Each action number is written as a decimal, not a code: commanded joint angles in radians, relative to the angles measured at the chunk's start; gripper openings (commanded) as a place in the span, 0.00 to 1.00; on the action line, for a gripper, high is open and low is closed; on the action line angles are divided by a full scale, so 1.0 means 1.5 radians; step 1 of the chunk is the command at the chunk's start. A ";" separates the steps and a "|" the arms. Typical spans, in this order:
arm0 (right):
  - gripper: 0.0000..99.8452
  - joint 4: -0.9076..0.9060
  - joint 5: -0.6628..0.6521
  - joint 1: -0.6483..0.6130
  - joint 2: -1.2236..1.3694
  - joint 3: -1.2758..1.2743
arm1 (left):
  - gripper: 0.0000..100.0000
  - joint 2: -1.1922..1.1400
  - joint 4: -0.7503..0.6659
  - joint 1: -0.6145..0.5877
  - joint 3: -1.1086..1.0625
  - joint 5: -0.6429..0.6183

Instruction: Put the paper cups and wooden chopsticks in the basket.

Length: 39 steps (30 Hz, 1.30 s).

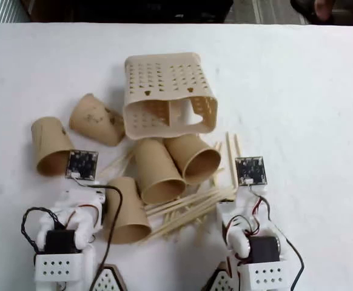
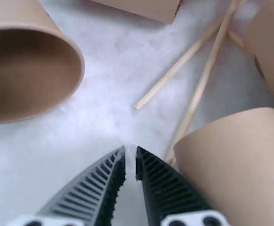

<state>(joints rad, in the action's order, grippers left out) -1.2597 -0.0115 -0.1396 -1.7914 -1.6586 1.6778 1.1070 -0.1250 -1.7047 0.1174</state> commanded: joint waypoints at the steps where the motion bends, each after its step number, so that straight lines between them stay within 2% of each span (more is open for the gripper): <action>1: 0.02 -0.001 -0.074 0.007 -0.007 0.056 | 0.06 0.004 -0.001 0.009 0.005 0.001; 4: 0.02 0.037 -0.247 0.011 -0.007 0.091 | 0.06 0.004 -0.001 0.009 0.005 0.001; 7: 0.02 0.093 -0.416 0.056 -0.007 0.122 | 0.06 0.004 -0.001 0.005 0.005 0.001; 9: 0.02 0.121 -0.468 0.093 -0.006 0.146 | 0.06 0.004 -0.001 0.005 0.005 0.001; 15: 0.02 0.115 -0.389 0.102 -0.002 0.268 | 0.06 0.004 -0.001 0.005 0.005 0.000; 20: 0.02 0.112 -0.370 0.037 0.032 0.371 | 0.06 0.004 -0.001 0.005 0.005 0.000; 24: 0.07 0.116 -0.355 -0.006 0.174 0.460 | 0.06 0.004 -0.001 0.005 0.005 0.000; 28: 0.25 0.112 -0.273 -0.030 0.368 0.571 | 0.06 0.004 -0.001 0.005 0.005 0.000; 30: 0.30 0.112 -0.209 -0.035 0.453 0.618 | 0.06 0.004 -0.001 0.005 0.005 0.000; 34: 0.30 0.133 -0.130 -0.035 0.595 0.699 | 0.06 0.004 -0.001 0.005 0.005 0.000; 39: 0.30 0.199 -0.114 -0.050 0.723 0.732 | 0.06 0.004 -0.001 0.005 0.005 0.000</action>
<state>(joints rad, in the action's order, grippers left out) -1.0173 -0.1987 -0.1887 -0.7879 -0.6168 1.6778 1.1070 -0.1250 -1.7047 0.1174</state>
